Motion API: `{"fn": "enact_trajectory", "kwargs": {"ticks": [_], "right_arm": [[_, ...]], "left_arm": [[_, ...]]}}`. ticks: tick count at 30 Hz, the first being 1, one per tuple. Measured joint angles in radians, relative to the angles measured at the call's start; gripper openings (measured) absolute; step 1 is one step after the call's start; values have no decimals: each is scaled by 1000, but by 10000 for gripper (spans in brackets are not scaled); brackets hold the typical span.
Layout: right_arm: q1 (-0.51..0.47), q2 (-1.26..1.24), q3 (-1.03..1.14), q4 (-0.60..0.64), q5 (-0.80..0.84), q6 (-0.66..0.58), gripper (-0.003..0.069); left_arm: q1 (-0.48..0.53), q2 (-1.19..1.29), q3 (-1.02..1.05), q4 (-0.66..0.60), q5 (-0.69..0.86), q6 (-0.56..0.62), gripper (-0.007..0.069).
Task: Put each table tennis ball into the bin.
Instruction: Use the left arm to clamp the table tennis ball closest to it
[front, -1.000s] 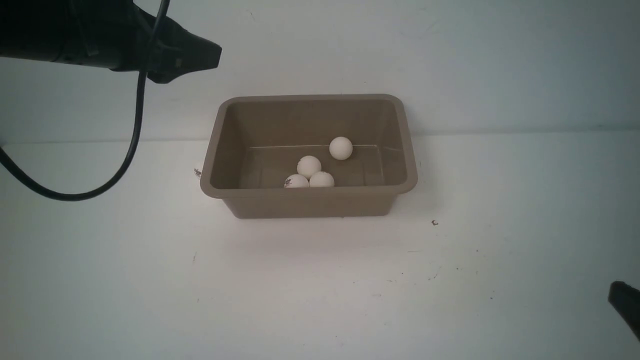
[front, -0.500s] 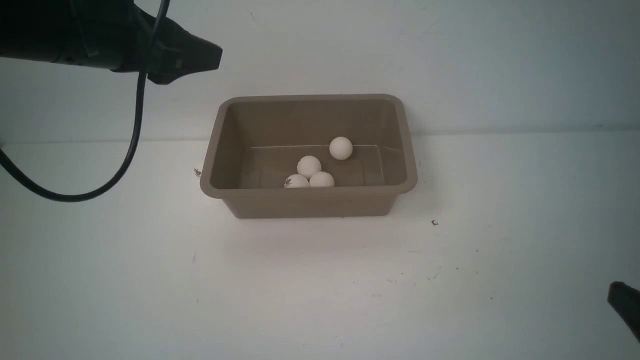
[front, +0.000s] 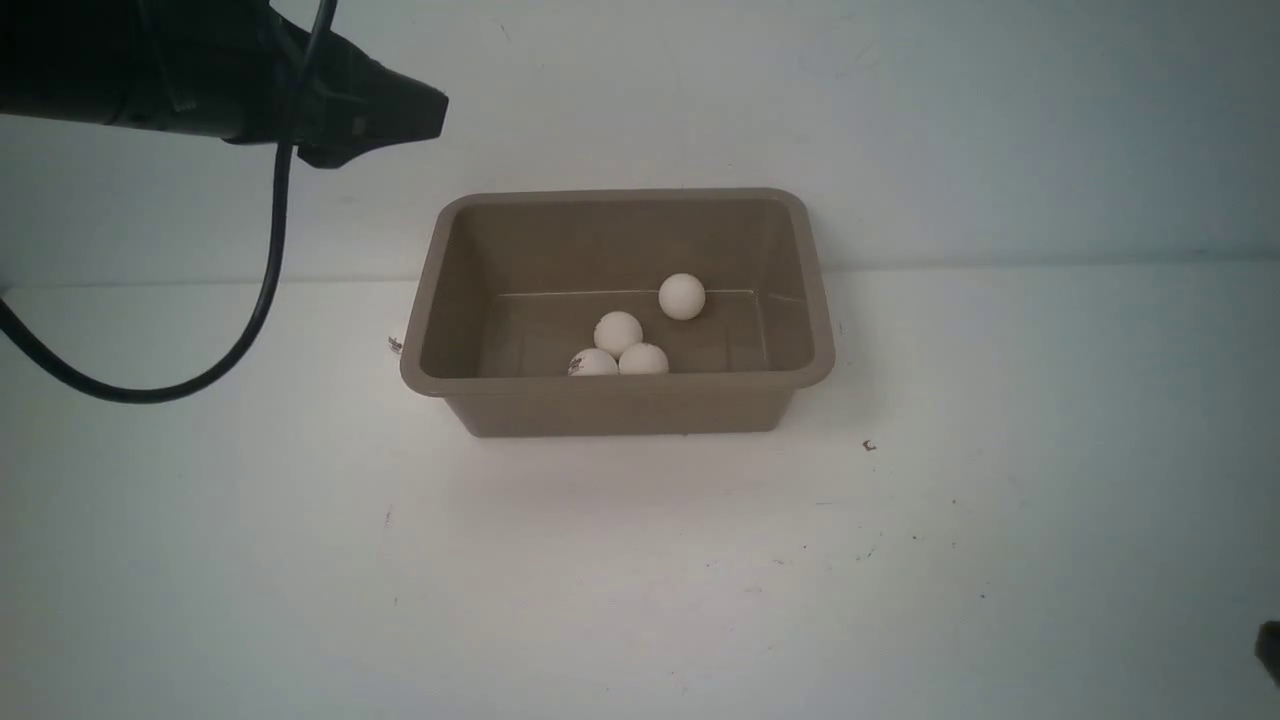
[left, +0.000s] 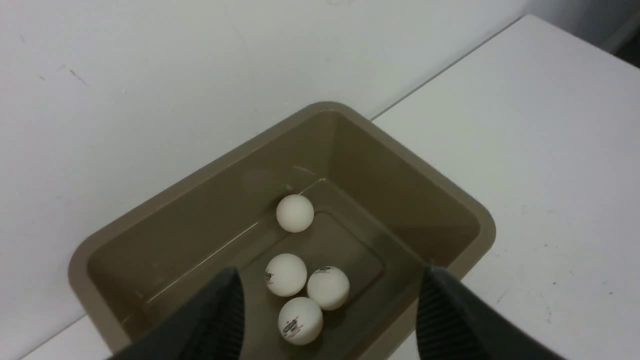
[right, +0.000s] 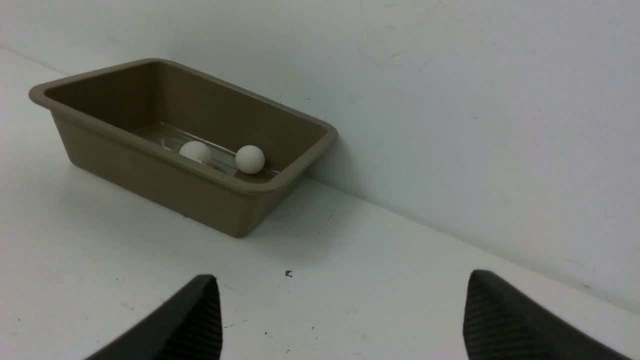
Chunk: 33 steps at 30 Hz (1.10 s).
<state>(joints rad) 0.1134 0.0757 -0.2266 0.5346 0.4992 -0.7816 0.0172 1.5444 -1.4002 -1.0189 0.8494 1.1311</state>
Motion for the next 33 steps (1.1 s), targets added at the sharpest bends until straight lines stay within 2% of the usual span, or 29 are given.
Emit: {"fn": "enact_trajectory", "kwargs": {"ticks": [11,17,25,33], "right_arm": [[0,-88,196,48,8,0,591],[0,-88,204,-14,20,0,590],[0,-88,204,-18,22,0,591],[0,-88,204,-18,62,0,590]], "left_arm": [[0,-1,0,-48,44,25,426],[0,-3,0,-49,58,25,426],[0,-5,0,-49,58,49,426],[0,-3,0,20,-26,80,426]]}}
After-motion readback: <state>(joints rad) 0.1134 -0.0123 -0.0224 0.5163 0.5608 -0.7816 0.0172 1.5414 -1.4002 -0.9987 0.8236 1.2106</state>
